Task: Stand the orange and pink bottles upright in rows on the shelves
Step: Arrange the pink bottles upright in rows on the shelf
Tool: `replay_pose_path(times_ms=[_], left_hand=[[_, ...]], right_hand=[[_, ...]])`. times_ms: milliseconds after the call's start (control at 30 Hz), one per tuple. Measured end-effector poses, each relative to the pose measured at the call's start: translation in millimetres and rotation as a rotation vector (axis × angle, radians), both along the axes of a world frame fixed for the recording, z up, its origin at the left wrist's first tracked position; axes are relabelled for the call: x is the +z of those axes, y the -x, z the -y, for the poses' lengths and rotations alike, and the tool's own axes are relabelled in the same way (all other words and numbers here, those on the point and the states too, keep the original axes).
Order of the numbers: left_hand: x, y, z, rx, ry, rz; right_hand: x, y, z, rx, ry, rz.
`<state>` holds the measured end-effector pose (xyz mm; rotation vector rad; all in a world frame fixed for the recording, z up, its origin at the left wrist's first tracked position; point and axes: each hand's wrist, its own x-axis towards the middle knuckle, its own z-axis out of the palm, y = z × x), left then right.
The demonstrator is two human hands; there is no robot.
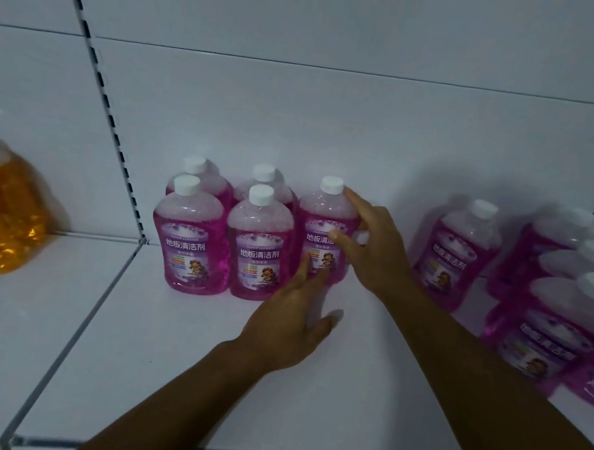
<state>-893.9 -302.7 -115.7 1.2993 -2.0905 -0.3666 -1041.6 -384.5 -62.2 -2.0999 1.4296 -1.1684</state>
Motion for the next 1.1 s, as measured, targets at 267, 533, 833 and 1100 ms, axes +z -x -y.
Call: replay_pose_path(times_ms=[267,533,833,1100], left_hand=[[4.5,5.3,-2.2,0.048,-0.033,-0.036],[17.1,69.7,-8.3,-0.141,-0.159,-0.131],[19.4,169.0,-20.4,-0.380,-0.371,-0.299],[14.0,179.3,-28.0,-0.400,-0.306,-0.353]], right_hand=[[-4.4,-8.4,-13.2,-0.044,0.031,0.036],[-7.9,57.2,-87.0,-0.243,0.112,0.057],[10.0,163.7,-164.8,-0.663,0.459,-0.027],[9.0,187.4,-154.5,-0.514,0.049,0.054]])
